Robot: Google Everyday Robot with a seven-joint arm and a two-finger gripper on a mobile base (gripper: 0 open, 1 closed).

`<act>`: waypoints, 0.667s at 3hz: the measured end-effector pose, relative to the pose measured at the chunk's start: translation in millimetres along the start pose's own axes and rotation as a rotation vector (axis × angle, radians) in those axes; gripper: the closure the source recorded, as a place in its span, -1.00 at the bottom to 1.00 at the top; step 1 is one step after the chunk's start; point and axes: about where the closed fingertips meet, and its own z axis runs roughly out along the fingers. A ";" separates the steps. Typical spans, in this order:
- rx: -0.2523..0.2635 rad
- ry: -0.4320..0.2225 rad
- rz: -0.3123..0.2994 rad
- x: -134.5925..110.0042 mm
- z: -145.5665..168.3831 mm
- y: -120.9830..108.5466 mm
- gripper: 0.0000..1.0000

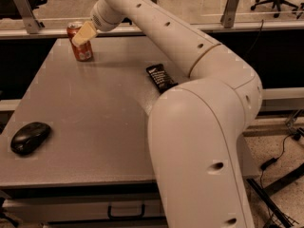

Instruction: Knock coke can over

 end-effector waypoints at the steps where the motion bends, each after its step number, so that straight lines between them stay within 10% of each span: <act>1: -0.019 -0.015 0.004 -3.4 7.7 9.5 -1.00; 2: -0.038 -0.025 0.011 -3.5 13.7 18.3 -1.00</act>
Offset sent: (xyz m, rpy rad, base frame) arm -0.0097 0.0263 -0.0074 0.0623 0.0120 0.0329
